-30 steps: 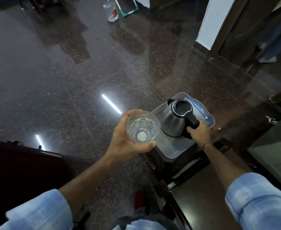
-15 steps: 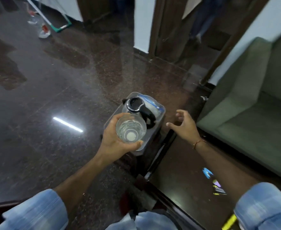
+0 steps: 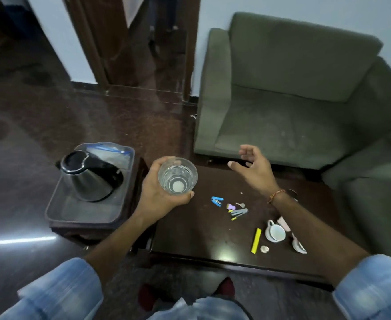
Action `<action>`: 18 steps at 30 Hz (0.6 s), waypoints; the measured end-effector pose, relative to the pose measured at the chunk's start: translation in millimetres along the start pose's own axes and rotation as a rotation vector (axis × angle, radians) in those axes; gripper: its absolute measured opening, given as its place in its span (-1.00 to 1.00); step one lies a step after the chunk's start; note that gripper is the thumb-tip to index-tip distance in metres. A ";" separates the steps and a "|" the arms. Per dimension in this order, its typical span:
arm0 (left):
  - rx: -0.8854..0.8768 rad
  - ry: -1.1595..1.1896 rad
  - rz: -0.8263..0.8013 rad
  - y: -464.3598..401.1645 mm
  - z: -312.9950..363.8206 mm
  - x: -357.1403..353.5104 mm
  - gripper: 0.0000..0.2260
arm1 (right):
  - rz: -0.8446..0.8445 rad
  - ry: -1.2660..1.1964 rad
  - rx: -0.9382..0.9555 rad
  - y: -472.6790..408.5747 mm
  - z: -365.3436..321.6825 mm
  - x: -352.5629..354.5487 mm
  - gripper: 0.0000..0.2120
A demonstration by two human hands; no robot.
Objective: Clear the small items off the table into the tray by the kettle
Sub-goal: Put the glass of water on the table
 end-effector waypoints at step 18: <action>-0.027 -0.192 -0.248 -34.6 -29.3 -279.3 -0.21 | 0.281 -0.105 -0.179 18.9 131.7 267.6 -0.64</action>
Point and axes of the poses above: each hand's wrist, its own y-axis away from the middle knuckle, its own x-axis out of the back of the hand, z = x × y, the point moved 6 cm from there along -y, towards the middle knuckle, and after that the axes turned 1 degree about -y, right-handed, at the moved point
